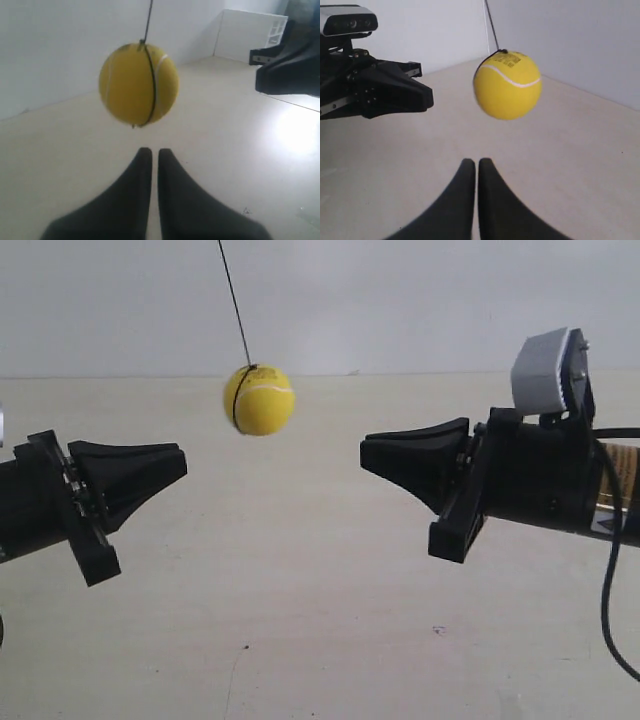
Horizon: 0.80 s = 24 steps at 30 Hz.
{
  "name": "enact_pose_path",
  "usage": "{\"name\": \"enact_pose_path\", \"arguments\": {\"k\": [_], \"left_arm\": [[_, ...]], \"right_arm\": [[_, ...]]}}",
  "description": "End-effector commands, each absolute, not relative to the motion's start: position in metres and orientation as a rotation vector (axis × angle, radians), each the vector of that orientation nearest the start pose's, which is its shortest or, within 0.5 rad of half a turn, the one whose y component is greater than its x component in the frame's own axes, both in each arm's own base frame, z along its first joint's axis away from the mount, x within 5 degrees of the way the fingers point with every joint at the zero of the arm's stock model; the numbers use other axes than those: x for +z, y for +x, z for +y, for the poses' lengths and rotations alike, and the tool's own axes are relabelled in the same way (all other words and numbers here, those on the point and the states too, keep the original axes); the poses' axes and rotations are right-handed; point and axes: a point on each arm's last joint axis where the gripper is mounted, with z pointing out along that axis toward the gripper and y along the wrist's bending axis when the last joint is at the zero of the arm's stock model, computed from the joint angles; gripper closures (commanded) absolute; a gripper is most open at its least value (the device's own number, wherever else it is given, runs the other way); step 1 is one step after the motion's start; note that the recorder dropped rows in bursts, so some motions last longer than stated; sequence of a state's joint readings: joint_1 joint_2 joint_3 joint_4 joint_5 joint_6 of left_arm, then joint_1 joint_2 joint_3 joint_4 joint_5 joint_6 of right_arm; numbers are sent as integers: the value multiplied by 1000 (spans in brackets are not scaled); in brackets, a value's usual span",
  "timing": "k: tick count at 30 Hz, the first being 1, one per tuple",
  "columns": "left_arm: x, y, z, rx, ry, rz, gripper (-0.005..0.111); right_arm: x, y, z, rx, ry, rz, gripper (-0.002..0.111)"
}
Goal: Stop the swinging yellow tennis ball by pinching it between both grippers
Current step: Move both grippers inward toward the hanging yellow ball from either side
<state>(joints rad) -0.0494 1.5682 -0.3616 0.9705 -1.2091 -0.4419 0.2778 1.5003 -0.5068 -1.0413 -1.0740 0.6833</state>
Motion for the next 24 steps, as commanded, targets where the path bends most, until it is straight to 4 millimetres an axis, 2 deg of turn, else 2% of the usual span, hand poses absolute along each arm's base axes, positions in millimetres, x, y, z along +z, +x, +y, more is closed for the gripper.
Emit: {"name": "enact_pose_path", "arguments": {"k": [1, 8, 14, 24], "left_arm": [[183, 217, -95, -740, 820, 1485, 102], [184, 214, -106, -743, 856, 1450, 102], [184, 214, -106, -743, 856, 1450, 102], [184, 214, -106, -715, 869, 1434, 102]], "right_arm": [[223, 224, 146, 944, -896, 1488, 108], [219, 218, 159, 965, -949, 1489, 108], [217, 222, 157, 898, -930, 1524, 108], [218, 220, 158, 927, -942, 1507, 108]]}}
